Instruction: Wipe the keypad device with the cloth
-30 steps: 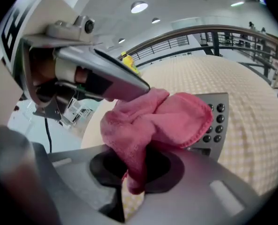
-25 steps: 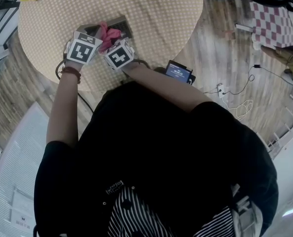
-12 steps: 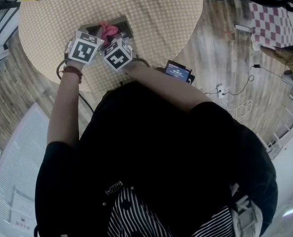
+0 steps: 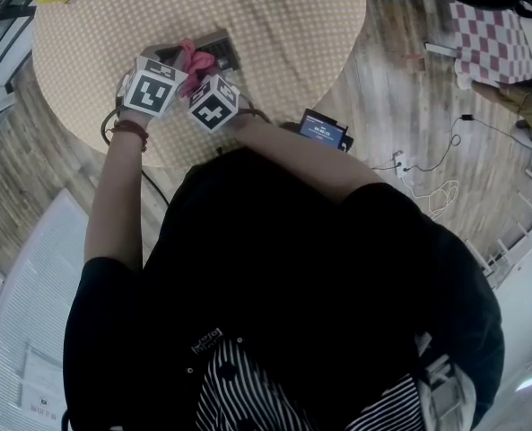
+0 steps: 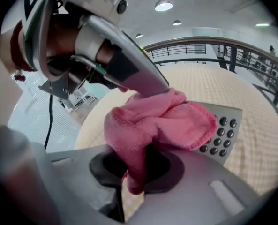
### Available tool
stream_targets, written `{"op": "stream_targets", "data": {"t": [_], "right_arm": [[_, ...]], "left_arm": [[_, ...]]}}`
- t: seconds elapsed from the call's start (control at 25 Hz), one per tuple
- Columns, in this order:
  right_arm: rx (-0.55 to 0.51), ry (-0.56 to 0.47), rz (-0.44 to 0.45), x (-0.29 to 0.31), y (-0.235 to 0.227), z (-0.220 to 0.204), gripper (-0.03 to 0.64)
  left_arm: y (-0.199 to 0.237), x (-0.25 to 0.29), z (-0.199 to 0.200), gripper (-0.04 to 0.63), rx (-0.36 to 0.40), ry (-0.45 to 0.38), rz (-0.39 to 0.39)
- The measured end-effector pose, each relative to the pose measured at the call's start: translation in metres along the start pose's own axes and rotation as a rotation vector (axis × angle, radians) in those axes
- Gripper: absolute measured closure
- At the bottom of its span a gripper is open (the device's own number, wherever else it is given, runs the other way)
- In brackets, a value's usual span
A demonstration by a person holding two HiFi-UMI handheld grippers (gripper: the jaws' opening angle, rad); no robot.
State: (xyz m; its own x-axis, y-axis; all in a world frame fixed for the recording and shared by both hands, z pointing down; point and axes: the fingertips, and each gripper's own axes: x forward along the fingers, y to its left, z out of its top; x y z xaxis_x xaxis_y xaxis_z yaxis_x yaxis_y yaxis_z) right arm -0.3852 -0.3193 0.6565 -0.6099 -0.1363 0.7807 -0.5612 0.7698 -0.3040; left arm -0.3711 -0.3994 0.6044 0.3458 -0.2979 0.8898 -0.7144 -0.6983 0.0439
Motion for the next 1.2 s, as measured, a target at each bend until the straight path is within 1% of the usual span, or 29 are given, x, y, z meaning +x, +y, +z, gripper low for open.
{"op": "stream_targets", "data": {"t": [0.2,0.36,0.4,0.56,0.68,0.8,0.88,0.96,1.04,1.12,1.2], "right_arm": [[-0.034,-0.047,-0.004,-0.008,-0.004,0.028,0.549],[-0.113,-0.076,-0.023,-0.006,-0.001,0.024,0.549],[-0.11,-0.072,-0.016,-0.004,0.0,0.019,0.549],[-0.043,-0.019,0.031,0.003,0.002,-0.005,0.549],[-0.05,0.017,0.052,0.005,0.001,-0.016,0.549],[-0.04,0.069,0.079,0.006,0.001,-0.023,0.549],[-0.035,0.086,0.093,0.005,0.001,-0.022,0.549],[-0.028,0.074,0.109,0.0,0.006,-0.015,0.549],[-0.036,0.049,0.112,-0.012,0.01,-0.009,0.549],[-0.048,0.023,0.103,-0.029,0.012,-0.002,0.549],[-0.033,-0.024,0.092,-0.05,0.012,0.007,0.549]], "left_arm": [[0.002,0.002,0.001,0.611,-0.016,-0.001,0.01],[0.001,0.001,0.001,0.611,-0.02,-0.001,0.01],[0.001,0.001,0.001,0.611,-0.022,-0.003,0.009],[0.0,0.001,0.002,0.611,-0.014,-0.006,0.015],[-0.001,0.003,0.003,0.611,-0.032,-0.015,0.024],[-0.001,0.004,0.002,0.611,-0.051,-0.057,0.045],[-0.001,0.003,0.0,0.611,-0.083,-0.088,0.06],[-0.001,-0.002,-0.005,0.607,-0.148,-0.102,0.057],[0.003,-0.007,-0.008,0.604,-0.206,-0.12,0.077],[0.007,-0.019,-0.004,0.604,-0.252,-0.168,0.118],[0.006,-0.04,0.005,0.604,-0.307,-0.244,0.135]]}}
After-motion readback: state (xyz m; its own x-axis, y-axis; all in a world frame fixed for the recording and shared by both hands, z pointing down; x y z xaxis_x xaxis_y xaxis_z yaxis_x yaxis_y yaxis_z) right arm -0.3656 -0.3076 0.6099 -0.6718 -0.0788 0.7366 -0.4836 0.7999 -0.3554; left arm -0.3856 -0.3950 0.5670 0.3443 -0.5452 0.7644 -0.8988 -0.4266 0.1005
